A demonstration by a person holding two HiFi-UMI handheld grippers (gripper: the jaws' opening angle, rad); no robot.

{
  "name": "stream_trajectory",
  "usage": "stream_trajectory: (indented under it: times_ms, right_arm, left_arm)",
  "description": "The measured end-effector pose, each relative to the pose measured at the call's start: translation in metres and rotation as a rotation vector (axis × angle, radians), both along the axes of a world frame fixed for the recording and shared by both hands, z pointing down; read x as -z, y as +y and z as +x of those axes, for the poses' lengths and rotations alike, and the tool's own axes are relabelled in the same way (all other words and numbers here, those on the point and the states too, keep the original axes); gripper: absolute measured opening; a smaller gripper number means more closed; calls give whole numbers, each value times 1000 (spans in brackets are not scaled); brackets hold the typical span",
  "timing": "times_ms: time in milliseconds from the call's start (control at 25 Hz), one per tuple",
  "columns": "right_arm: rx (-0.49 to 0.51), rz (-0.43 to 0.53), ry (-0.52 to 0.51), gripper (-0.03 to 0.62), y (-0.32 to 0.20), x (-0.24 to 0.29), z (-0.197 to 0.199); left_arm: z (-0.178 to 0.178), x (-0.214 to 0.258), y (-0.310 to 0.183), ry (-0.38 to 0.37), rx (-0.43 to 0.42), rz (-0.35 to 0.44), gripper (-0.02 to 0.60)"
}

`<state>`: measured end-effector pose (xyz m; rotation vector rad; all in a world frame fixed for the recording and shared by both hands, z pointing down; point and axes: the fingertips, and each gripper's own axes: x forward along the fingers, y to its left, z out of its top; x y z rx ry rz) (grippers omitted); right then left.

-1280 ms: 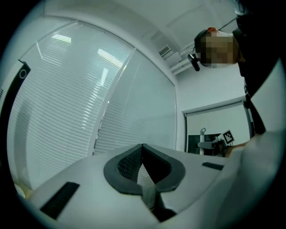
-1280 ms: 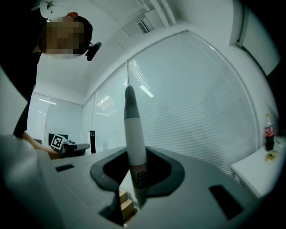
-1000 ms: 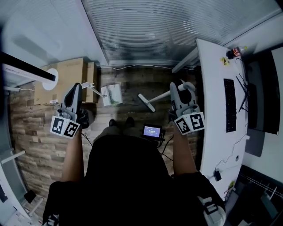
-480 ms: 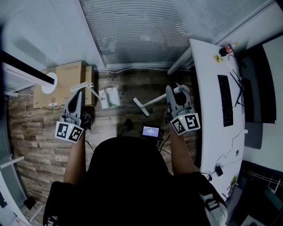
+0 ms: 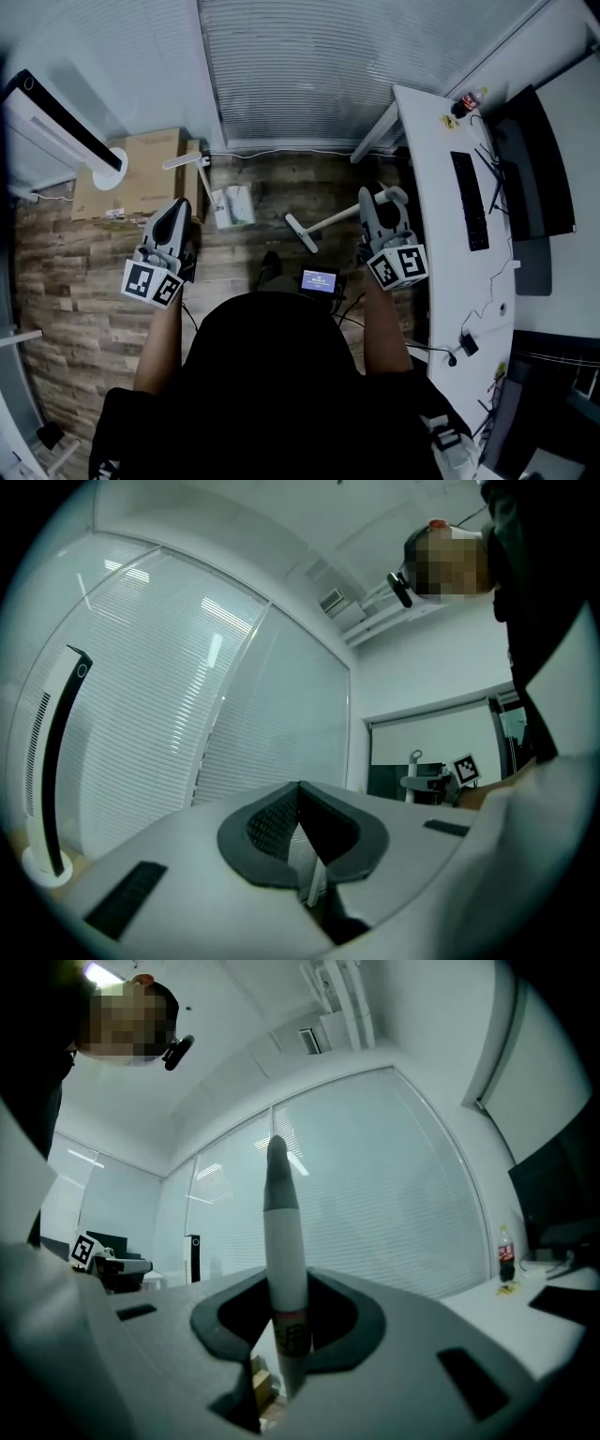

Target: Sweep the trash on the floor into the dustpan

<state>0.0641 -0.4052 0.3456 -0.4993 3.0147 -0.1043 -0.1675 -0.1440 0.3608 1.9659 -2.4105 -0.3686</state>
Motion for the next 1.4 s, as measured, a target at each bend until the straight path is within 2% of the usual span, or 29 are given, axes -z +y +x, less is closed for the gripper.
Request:
stream_trajectory:
  times_ms: [280, 440, 680, 840, 960, 1080, 1240, 1400]
  right_arm:
    - [-46, -4, 24, 84, 57, -16, 51]
    - [-58, -24, 55, 82, 83, -30, 77]
    - [-21, -38, 92, 78, 113, -41, 109]
    - [4, -38, 78, 77, 123, -39, 128]
    - [29, -48, 86, 77, 126, -38, 133]
    - [73, -53, 121, 77, 130, -41, 143]
    - [137, -30, 126, 77, 138, -39, 181]
    - [139, -27, 123, 77, 130, -48, 216]
  left_arm:
    - [61, -29, 78, 42, -6, -54, -6]
    - [91, -36, 104, 56, -10, -45, -6]
    - [113, -43, 120, 48, 68, -55, -6]
    - [125, -45, 124, 8, 132, -98, -6]
    - [133, -45, 123, 15, 142, -108, -6]
    - [152, -40, 111, 18, 123, -118, -6]
    - [202, -24, 85, -20, 68, -128, -6]
    - [238, -32, 67, -25, 53, -129, -6]
